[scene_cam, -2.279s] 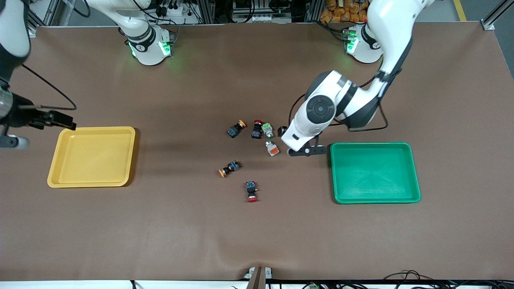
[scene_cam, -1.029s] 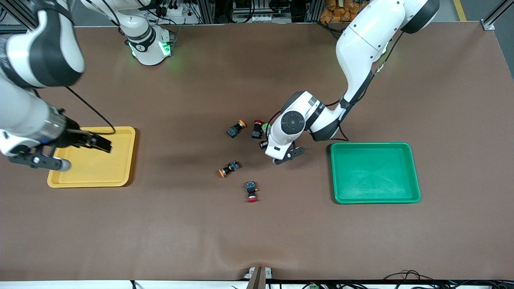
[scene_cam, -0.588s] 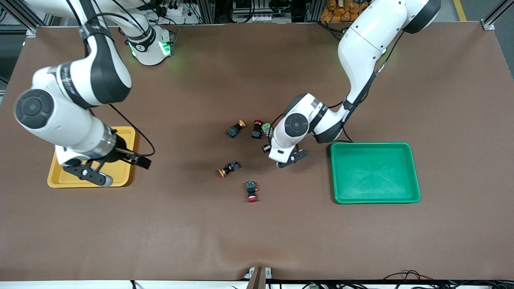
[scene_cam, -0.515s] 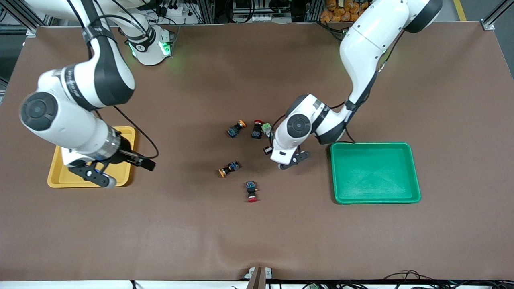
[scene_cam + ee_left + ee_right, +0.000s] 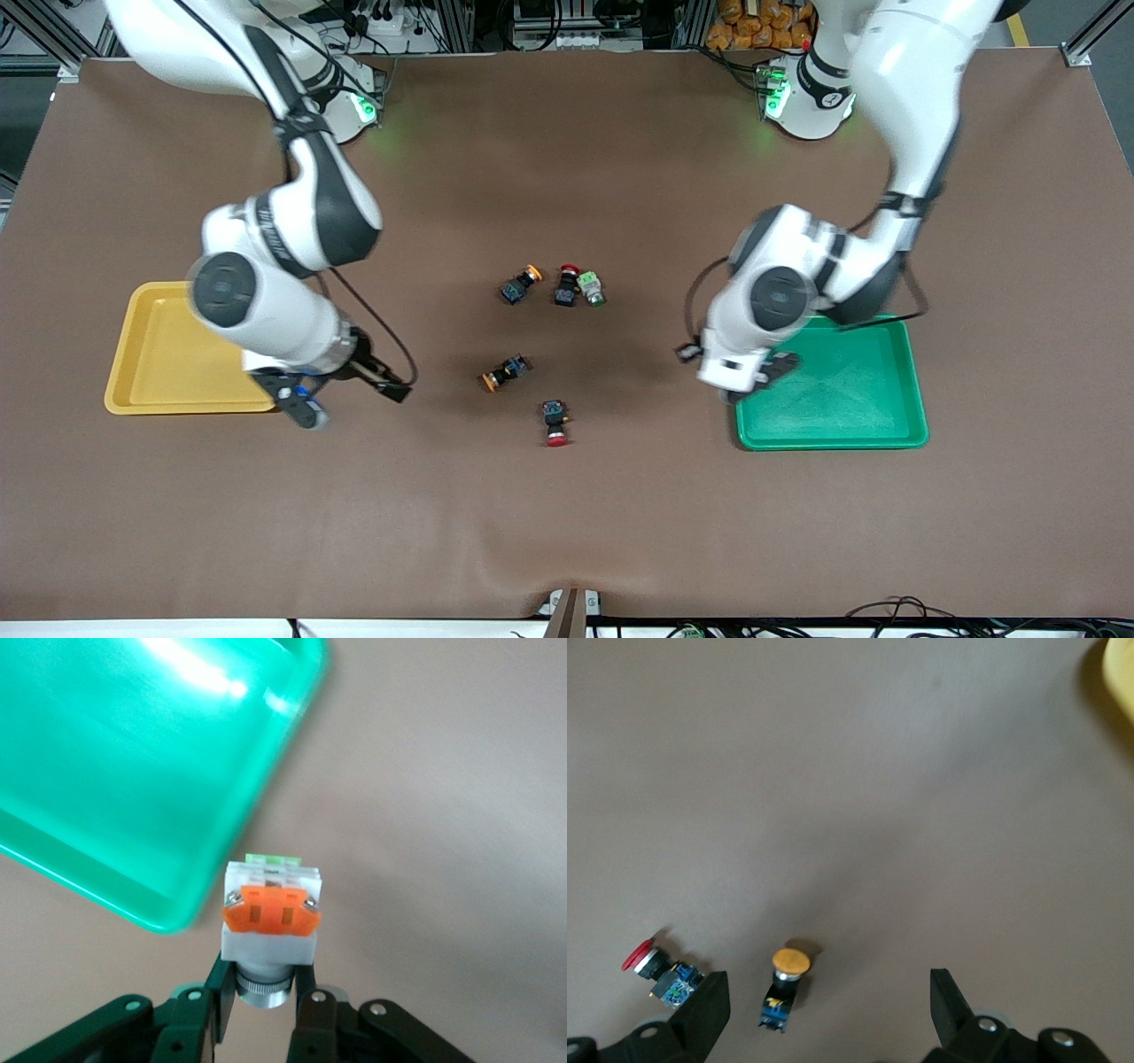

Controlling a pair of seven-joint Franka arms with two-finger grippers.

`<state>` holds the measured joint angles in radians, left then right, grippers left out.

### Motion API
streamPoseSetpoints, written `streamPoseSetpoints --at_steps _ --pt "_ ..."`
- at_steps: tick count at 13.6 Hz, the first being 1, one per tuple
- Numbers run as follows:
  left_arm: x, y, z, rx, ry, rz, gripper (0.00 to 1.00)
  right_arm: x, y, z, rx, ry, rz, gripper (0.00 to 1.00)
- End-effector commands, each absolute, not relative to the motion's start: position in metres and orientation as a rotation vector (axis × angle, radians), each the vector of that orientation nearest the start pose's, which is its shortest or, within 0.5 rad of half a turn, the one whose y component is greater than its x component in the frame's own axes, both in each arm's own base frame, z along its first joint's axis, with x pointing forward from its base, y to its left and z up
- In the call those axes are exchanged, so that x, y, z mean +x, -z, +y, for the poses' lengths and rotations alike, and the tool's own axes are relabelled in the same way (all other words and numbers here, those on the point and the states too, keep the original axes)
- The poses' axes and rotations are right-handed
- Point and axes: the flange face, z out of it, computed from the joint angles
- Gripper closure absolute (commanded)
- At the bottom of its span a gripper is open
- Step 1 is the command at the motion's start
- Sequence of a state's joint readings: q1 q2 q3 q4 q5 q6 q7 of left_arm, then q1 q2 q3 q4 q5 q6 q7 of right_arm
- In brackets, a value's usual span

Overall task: Place green and yellow buttons in trays
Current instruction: 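Place the orange switch in the green tray while the right gripper grasps yellow button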

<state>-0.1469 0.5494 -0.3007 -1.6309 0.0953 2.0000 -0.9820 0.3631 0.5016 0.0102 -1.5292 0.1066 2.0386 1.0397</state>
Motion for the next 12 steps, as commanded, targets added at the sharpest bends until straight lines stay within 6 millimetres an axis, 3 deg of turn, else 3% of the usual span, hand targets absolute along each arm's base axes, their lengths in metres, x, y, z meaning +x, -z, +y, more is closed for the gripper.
streamPoseSetpoints --at_steps 1,5,9,11,12 --pt "0.616 -0.273 -0.213 -2.917 -0.273 -0.768 1.00 0.635 -0.341 0.301 -2.849 -0.106 1.161 0.00" --pt "0.622 -0.243 -0.163 -2.876 -0.319 -0.806 1.00 0.618 -0.288 0.354 -2.788 -0.096 1.298 0.00" --pt "0.637 -0.213 -0.101 -2.945 -0.345 -0.735 1.00 0.613 -0.258 0.370 -2.788 -0.080 1.275 0.00" --pt "0.643 -0.209 -0.063 -2.980 -0.330 -0.676 1.00 0.611 -0.244 0.379 -2.779 -0.060 1.257 0.00" --pt "0.644 -0.210 -0.057 -2.994 -0.331 -0.638 0.60 0.608 -0.234 0.384 -2.783 -0.058 1.248 0.00"
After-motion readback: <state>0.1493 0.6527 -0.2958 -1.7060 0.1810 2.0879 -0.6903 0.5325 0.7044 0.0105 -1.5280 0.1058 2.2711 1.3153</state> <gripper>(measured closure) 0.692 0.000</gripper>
